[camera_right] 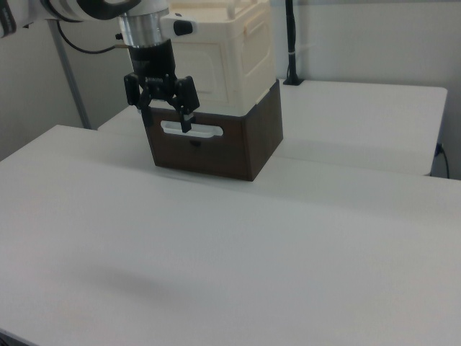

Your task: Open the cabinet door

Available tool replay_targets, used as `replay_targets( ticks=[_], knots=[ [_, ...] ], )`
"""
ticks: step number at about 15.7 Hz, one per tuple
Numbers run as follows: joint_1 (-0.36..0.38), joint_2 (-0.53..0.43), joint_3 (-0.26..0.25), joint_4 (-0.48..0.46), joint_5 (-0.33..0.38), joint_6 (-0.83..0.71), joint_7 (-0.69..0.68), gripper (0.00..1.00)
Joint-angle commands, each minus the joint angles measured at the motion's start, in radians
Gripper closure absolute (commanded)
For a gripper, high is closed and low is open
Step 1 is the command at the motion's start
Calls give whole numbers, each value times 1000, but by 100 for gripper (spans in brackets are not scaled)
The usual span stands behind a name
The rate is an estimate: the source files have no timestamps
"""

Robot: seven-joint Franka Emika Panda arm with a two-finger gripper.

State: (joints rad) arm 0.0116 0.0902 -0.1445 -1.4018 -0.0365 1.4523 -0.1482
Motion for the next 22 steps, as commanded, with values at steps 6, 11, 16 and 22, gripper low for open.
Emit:
replay_targets(
  ticks=[6, 11, 16, 22],
  knots=[
    [-2, -12, -27, -13, 10, 17, 18, 0],
    [-2, -10, -27, -13, 18, 22, 16, 0],
    [-1, -9, -27, -14, 24, 23, 4, 0],
    [7, 3, -21, -17, 44, 30, 4, 0]
  ],
)
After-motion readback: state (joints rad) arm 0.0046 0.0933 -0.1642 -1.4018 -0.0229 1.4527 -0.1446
